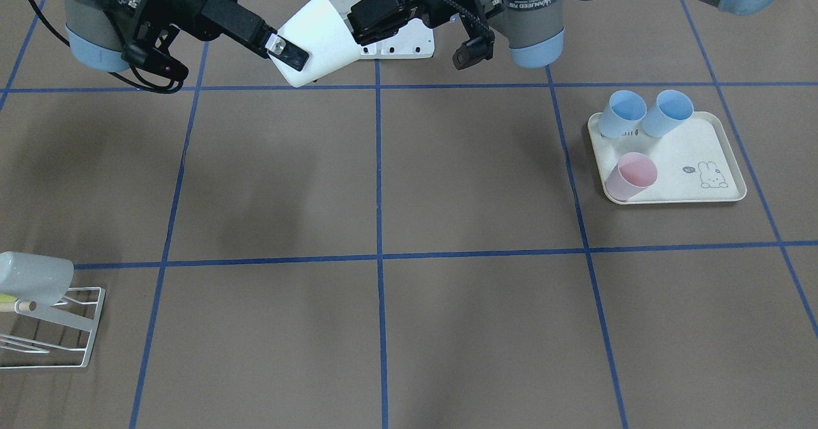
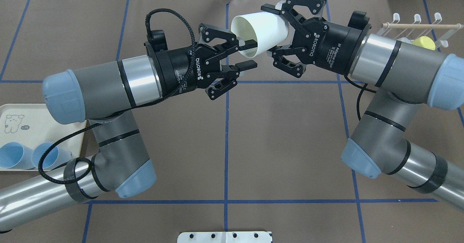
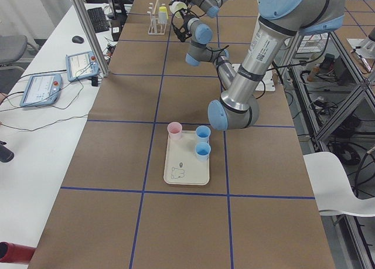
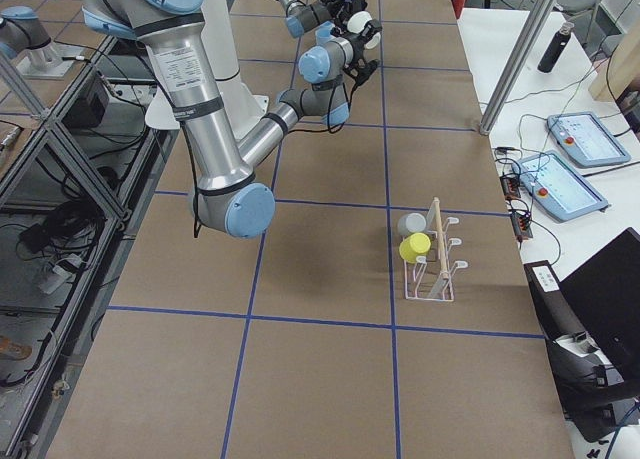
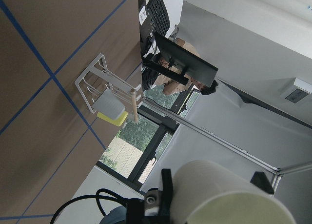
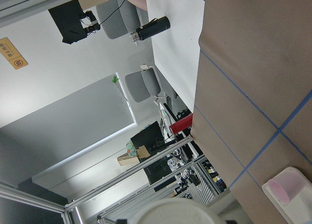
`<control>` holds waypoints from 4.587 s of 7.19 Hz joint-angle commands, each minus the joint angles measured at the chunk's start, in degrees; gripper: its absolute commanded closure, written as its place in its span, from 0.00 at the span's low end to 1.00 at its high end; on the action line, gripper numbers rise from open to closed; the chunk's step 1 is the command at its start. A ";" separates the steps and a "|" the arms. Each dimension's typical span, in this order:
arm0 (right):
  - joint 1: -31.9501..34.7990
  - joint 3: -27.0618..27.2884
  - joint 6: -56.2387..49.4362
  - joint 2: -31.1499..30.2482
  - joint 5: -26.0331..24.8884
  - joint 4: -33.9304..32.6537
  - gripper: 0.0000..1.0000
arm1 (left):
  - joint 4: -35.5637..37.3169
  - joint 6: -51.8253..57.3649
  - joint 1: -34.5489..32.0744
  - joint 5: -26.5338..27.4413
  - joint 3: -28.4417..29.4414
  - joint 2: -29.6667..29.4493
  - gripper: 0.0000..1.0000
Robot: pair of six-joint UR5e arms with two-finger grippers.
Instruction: Transfer IKEA cup to right arm and place on rack
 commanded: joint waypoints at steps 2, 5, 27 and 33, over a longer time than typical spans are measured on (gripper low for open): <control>2.10 0.72 -1.11 -1.29 0.00 -0.26 1.00 | 1.10 7.96 -4.79 -2.72 -1.06 6.44 0.00; 7.98 0.03 -17.04 -9.00 2.18 -1.22 1.00 | 7.64 35.35 -19.68 -19.89 -3.69 24.98 0.00; 35.60 -12.44 -90.06 -25.46 13.19 -24.70 1.00 | 39.61 88.10 -41.91 -43.61 -15.80 55.41 1.00; 35.43 -18.96 -90.86 -19.05 9.93 -24.61 1.00 | 50.85 85.82 -42.01 -43.62 -20.49 47.19 1.00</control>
